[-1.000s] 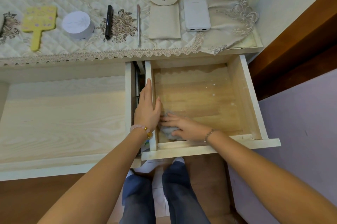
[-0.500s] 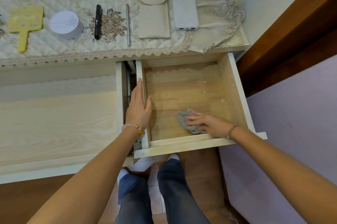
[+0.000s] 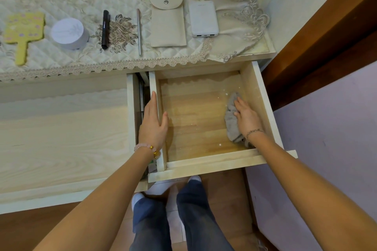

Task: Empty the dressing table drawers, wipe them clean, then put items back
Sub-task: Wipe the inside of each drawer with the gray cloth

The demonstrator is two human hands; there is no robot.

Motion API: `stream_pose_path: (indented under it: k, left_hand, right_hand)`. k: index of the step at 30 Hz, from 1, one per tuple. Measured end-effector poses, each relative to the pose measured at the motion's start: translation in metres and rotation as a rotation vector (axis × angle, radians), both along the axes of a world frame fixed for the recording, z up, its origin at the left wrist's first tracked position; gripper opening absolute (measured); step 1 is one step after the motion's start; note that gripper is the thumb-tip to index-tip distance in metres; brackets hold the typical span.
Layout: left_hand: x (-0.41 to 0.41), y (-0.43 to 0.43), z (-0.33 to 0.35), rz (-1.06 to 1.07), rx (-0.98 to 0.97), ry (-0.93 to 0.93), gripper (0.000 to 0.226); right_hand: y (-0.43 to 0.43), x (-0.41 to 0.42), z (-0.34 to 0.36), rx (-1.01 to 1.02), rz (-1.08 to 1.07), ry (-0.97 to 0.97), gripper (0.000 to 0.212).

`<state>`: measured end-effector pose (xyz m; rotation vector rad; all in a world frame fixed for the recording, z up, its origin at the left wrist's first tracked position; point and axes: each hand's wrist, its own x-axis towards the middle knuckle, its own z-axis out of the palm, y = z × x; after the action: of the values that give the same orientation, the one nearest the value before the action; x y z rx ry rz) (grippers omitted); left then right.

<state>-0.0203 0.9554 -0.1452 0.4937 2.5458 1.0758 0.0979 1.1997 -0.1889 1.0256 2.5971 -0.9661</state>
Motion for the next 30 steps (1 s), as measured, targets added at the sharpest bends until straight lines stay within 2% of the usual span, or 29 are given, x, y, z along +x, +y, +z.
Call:
stream_pose_path:
  k: [3, 6, 10, 12, 15, 18, 21, 23, 26, 30]
  left_hand:
    - [0.001, 0.0, 0.0, 0.005, 0.001, 0.005, 0.062]
    - [0.0, 0.0, 0.001, 0.009, -0.003, 0.021, 0.062]
    - [0.0, 0.0, 0.0, 0.009, -0.009, 0.029, 0.062]
    - [-0.001, -0.001, -0.002, 0.003, -0.006, 0.023, 0.061]
    - [-0.002, -0.001, -0.002, -0.006, -0.001, 0.018, 0.061]
    - [-0.002, 0.0, -0.002, -0.002, 0.003, 0.02, 0.061]
    - [-0.003, -0.001, -0.003, -0.002, 0.004, 0.017, 0.061]
    - [-0.003, -0.001, -0.004, -0.002, 0.0, 0.019, 0.061]
    - [-0.003, 0.0, -0.004, 0.003, -0.005, 0.025, 0.061]
    - [-0.003, -0.001, -0.004, 0.007, -0.004, 0.029, 0.061]
  right_hand:
    - [-0.001, -0.018, 0.0, 0.044, -0.125, 0.083, 0.048]
    - [-0.005, -0.04, -0.001, 0.015, -0.107, 0.137, 0.048]
    - [-0.038, -0.058, 0.004, -0.122, 0.018, 0.208, 0.046]
    - [-0.061, -0.062, 0.0, -0.16, 0.154, 0.229, 0.044]
    - [-0.073, -0.061, -0.007, -0.104, 0.311, 0.179, 0.045]
    - [-0.064, -0.059, -0.005, -0.167, 0.265, 0.204, 0.05]
    - [-0.057, -0.052, 0.003, -0.249, 0.119, 0.253, 0.053]
    - [-0.053, -0.049, 0.004, -0.17, 0.011, 0.257, 0.05]
    - [-0.049, -0.046, -0.002, -0.028, -0.021, 0.171, 0.05]
    - [-0.051, -0.047, -0.006, -0.056, -0.069, 0.151, 0.048]
